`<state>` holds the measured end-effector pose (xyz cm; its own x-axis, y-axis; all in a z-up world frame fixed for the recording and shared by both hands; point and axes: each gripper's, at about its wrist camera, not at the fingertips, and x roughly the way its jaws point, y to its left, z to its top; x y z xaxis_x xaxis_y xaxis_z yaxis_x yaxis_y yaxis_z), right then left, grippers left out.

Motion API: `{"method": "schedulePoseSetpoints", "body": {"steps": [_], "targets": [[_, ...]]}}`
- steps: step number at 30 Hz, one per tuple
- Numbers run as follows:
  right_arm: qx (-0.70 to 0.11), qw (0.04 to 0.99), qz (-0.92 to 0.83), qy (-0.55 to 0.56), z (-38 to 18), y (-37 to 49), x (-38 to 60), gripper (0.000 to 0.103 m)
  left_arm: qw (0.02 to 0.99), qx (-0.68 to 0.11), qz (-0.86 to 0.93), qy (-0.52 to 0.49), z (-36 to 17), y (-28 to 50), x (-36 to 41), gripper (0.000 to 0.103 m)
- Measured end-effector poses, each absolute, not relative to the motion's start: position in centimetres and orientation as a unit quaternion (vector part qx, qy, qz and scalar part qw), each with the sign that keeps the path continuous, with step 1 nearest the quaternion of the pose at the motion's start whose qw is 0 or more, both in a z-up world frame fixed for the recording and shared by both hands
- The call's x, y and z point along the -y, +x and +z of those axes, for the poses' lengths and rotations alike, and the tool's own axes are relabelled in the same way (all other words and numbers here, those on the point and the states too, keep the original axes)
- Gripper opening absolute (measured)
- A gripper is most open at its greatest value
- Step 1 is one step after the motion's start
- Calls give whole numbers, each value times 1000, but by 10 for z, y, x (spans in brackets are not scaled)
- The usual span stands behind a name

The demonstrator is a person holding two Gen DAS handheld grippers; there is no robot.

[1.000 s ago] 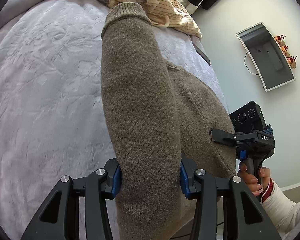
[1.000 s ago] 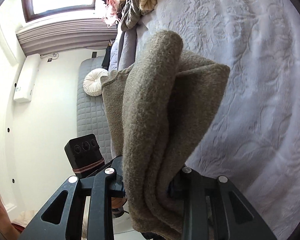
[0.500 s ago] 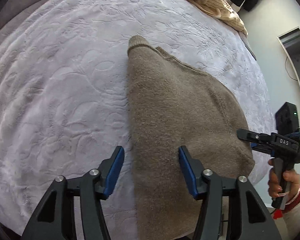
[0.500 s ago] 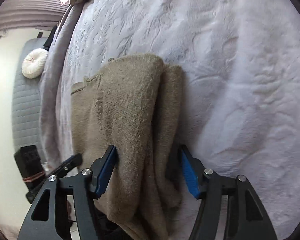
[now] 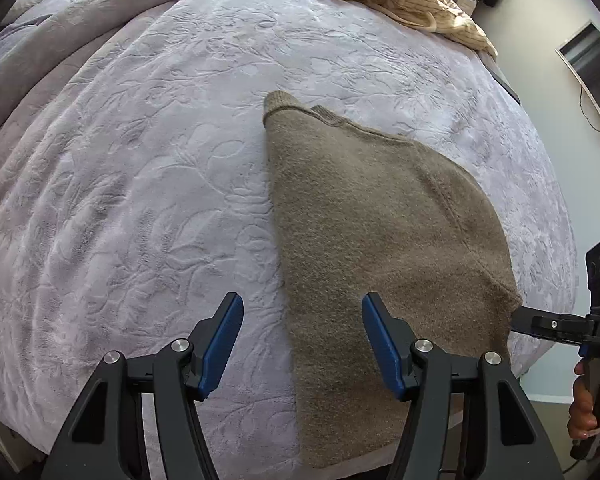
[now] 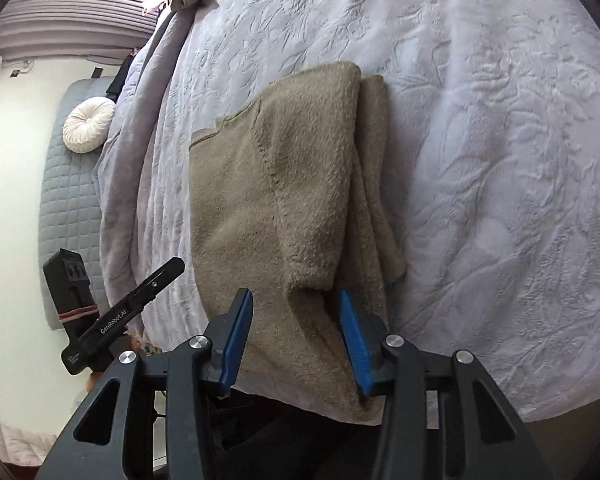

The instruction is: Fold small clothes

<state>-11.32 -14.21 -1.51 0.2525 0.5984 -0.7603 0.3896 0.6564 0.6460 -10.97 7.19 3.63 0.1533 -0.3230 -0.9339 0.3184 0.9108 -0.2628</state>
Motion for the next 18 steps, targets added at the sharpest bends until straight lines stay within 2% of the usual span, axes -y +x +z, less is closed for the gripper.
{"method": "schedulePoseSetpoints", "body": {"steps": [2,4,5,7,11,18], "targets": [[-612,689,72,381,-17,-107,134,8,755,-619,-214,10,32,-116,-63,63],[-611,720,45,326,-7,-107,130,7,754,-619,-217,20,27,-123,-58,64],[-610,731,31,303,-5,-107,130,7,754,-619,-219,24,24,-127,-57,73],[-621,728,18,289,-12,-115,134,7,757,-617,-214,29,19,-133,-55,80],[-635,714,6,296,-45,-139,140,7,748,-627,-219,24,15,-139,-54,80],[-621,703,-4,347,-34,-164,153,8,747,-629,-212,36,21,-144,-60,80]]}}
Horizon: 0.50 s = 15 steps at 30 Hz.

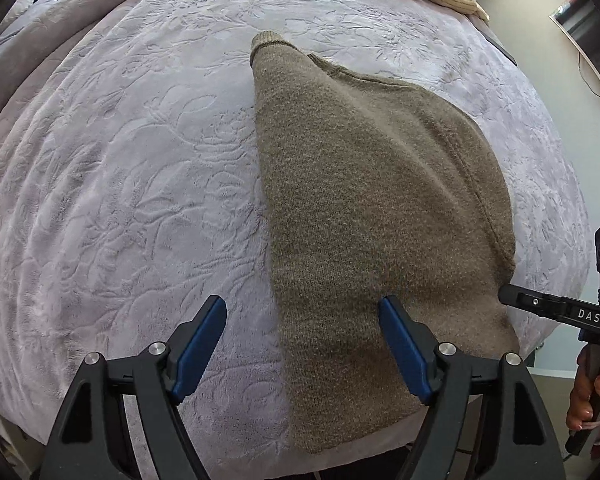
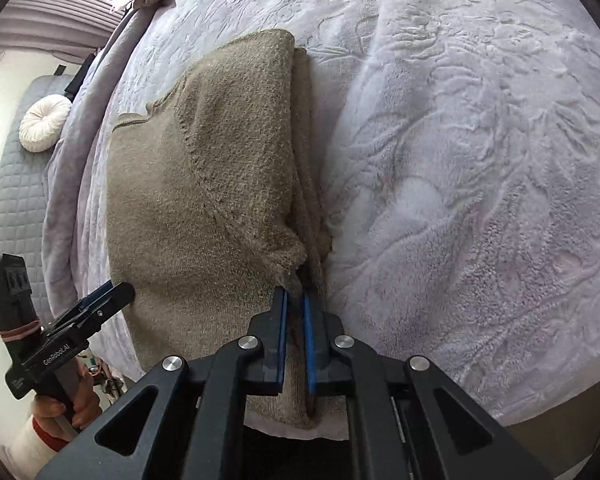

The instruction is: Fold small clothes

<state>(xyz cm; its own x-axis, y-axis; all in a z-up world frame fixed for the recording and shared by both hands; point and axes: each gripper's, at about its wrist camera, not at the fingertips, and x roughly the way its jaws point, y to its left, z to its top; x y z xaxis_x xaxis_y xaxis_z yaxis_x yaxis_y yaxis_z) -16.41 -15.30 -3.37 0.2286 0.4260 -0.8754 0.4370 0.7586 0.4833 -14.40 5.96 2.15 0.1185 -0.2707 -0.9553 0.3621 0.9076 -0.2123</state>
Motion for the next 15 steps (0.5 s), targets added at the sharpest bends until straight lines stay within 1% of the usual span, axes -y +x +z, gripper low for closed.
{"method": "schedulePoseSetpoints", "body": {"steps": [8,15], "targets": [[-625,702,-49,338,-5,-183,162,9,752,-626,-201,46,40,-149,-63,80],[-629,712,-43,310,15,-165,147,9,750,-635,-180,54,54,-152,-62,80]]}}
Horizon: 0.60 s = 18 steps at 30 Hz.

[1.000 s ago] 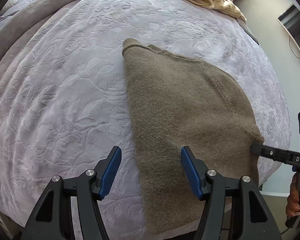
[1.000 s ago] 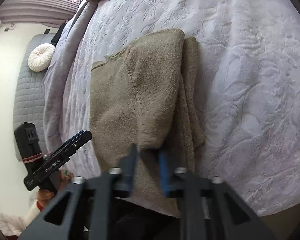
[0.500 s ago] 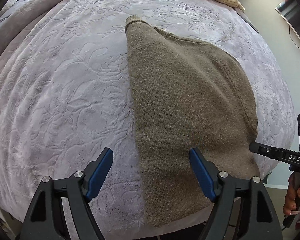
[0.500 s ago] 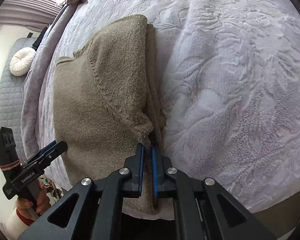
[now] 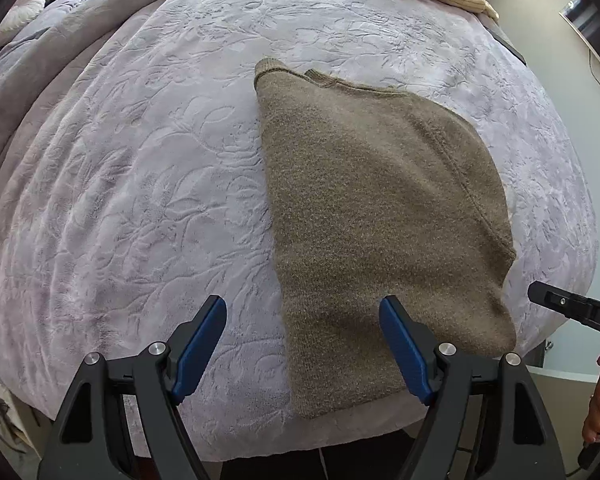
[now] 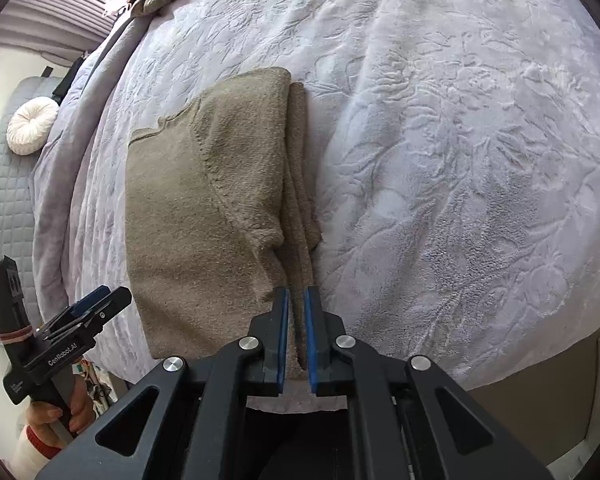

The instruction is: Fold small clothes

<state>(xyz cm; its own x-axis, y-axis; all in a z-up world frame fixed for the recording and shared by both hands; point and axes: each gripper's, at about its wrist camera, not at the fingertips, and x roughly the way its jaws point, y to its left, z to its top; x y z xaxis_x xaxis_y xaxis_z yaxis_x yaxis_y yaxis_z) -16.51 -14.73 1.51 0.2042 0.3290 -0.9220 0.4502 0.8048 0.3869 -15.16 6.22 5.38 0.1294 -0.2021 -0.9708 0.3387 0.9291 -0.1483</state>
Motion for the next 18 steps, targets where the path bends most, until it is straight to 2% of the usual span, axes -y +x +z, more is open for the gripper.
{"method": "schedulePoseSetpoints", "body": {"steps": [2,3,4,5,6,11,13,17,18], "targets": [[-634,713,-40,298,20,-158,141,15,754,-630,-178,52,60,-152,-63,80],[-636,714,-40,291,23,-155,137,29,755,-629,-177,53,62,-152,-64,80],[-637,715,-40,285,26,-154,133,51,756,-629,-176,56,64,-153,-62,91],[-638,717,-40,277,28,-152,130,59,755,-629,-173,60,66,-152,-62,103],[-637,721,-39,270,32,-149,126,63,759,-626,-169,64,69,-152,-63,103],[-639,729,-38,242,47,-135,109,65,743,-643,-169,74,73,-151,-59,103],[-643,729,-42,231,50,-131,106,77,737,-650,-174,67,74,-151,-59,103],[-646,734,-58,200,57,-124,99,84,748,-640,-164,73,82,-153,-59,103],[-643,738,-61,194,59,-123,98,90,749,-638,-160,73,84,-153,-59,103]]}}
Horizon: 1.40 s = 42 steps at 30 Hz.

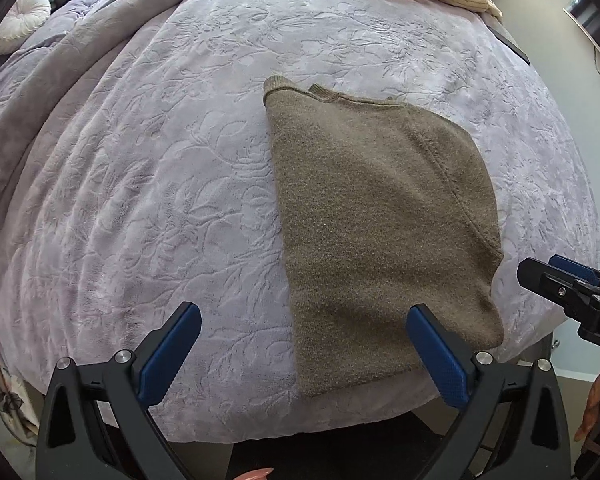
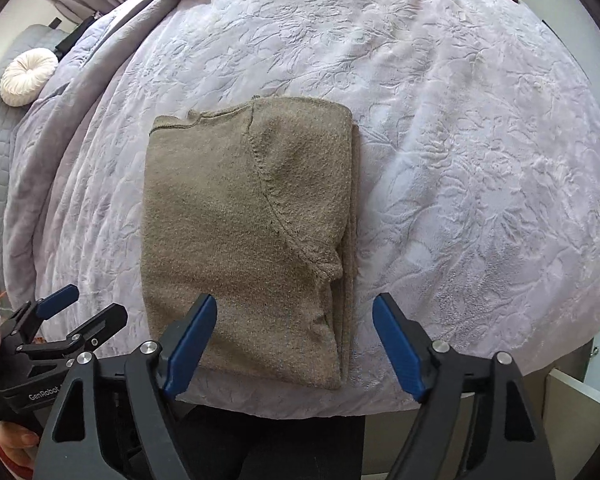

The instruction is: Fold small clothes

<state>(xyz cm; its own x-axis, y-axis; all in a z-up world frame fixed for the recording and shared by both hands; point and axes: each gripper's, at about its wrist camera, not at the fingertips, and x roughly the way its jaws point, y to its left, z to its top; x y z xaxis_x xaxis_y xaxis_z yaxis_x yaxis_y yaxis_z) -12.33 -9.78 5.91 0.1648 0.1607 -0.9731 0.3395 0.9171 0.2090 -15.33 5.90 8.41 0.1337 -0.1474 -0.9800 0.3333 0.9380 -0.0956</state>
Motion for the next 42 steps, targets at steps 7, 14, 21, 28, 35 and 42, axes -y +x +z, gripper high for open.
{"method": "schedulePoseSetpoints", "body": {"steps": [7,14,21,28,35,42], "targets": [[-636,748,-69,180,67,-120,92,103,751,-641,-135,78,89,-148,-63,103],[-660,719,-86,198,64,-115,97,103,749,-646,-126,73,93,-142,-62,103],[-667,715,-99,187,63,-111,99,103,746,-650,-126,74,93,-139,-59,103],[-671,711,-100,186,61,-108,99,103,744,-652,-127,78,91,-138,-57,103],[-673,709,-102,186,60,-107,98,103,742,-653,-128,79,90,-137,-55,103],[-675,707,-101,185,59,-105,99,103,743,-653,-125,79,89,-134,-56,103]]}}
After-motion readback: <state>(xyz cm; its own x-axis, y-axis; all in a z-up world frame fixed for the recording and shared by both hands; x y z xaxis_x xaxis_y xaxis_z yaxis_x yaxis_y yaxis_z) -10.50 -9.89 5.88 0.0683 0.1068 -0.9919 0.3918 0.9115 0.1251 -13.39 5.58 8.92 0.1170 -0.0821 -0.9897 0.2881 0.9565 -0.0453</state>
